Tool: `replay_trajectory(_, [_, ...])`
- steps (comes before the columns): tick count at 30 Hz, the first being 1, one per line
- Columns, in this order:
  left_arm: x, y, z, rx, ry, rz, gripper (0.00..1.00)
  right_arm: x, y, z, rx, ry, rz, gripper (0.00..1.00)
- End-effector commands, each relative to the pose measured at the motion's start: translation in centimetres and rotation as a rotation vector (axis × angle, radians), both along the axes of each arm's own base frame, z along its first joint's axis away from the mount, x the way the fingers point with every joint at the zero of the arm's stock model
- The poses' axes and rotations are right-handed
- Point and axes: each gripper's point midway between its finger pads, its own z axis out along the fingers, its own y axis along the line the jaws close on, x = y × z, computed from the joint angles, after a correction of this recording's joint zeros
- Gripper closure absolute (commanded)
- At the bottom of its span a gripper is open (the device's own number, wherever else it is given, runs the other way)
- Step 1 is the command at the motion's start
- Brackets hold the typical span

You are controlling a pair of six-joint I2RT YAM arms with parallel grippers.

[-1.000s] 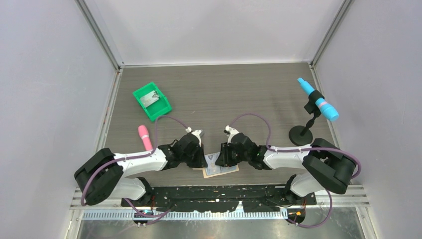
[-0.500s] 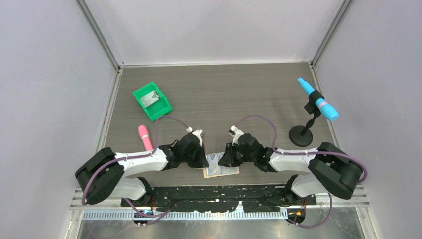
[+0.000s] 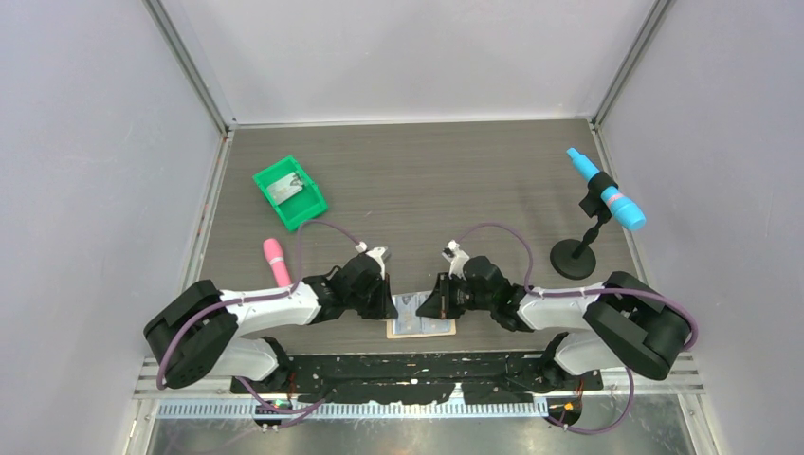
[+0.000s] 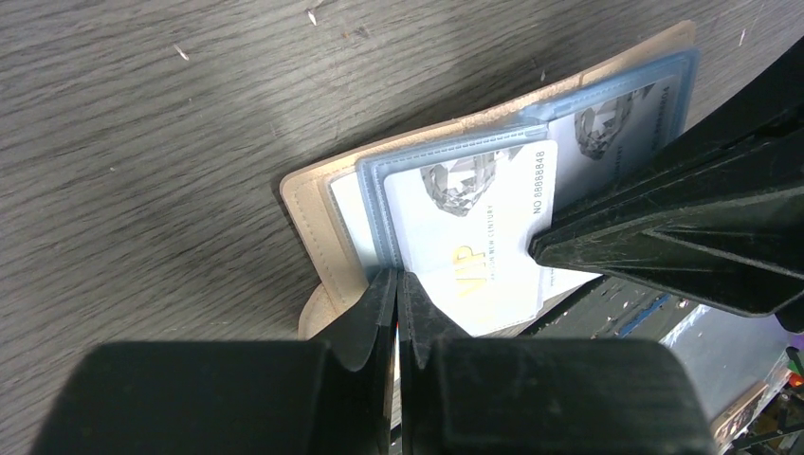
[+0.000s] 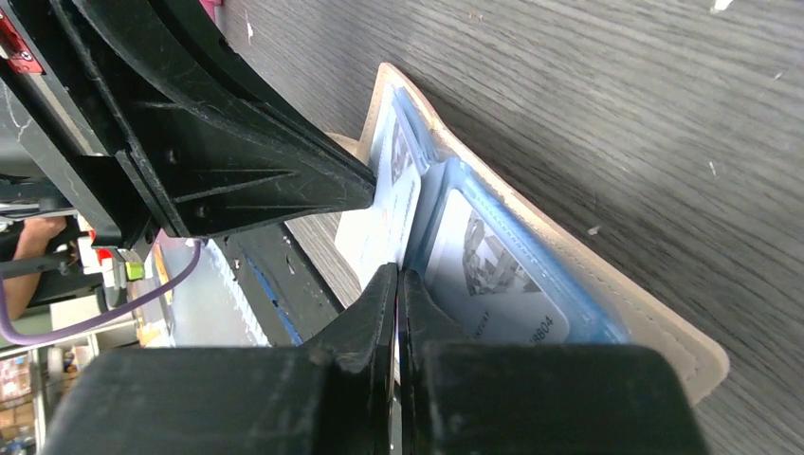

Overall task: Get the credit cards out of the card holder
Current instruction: Remove the credit card from the card holder.

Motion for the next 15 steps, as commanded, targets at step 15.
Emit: replay_trajectory(15, [0.09,1.4,-1.31,0.104,0.011,0.016,0.96,0.48,-0.03,1.68,0.096,-0.005,-0.011,0.95])
